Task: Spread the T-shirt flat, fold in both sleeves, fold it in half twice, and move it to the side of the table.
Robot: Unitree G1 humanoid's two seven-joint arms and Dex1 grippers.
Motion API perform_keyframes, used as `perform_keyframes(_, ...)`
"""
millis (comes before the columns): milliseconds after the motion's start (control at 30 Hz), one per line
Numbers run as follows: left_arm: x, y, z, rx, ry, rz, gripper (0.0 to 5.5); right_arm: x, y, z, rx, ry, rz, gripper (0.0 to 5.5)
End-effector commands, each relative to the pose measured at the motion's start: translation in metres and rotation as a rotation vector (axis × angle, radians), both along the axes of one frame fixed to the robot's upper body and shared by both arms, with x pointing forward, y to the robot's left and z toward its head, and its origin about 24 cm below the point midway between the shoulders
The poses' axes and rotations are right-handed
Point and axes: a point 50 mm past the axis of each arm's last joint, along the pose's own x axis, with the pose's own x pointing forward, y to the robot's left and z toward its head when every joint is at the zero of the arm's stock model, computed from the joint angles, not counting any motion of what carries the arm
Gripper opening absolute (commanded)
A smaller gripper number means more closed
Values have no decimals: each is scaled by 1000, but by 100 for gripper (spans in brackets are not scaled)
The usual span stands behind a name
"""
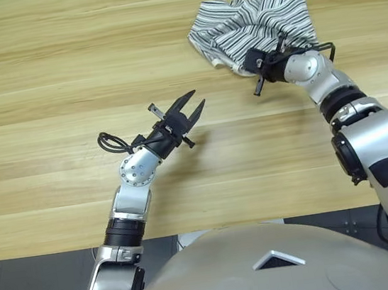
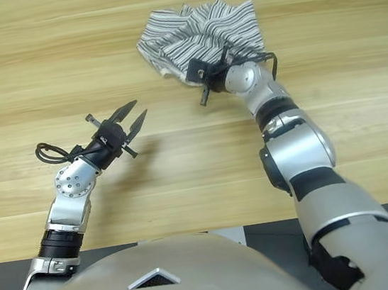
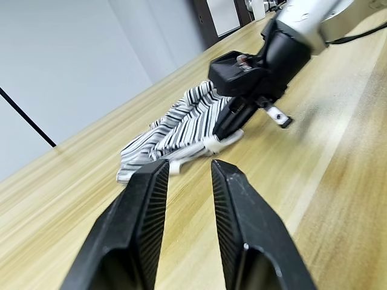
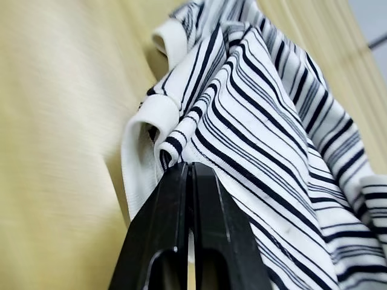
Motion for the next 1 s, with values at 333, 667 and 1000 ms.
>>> perform_keyframes(333,27,6,12,39,-53,-2,133,-147,-39,8,160,431,405,12)
perform_keyframes(667,-50,21,-23,373,160,-260,133,-141,-5,21,294,317,258,12)
perform_keyframes(1000,-77,24,12,473,153,-302,133,-140,-1,43,315,241,262,12)
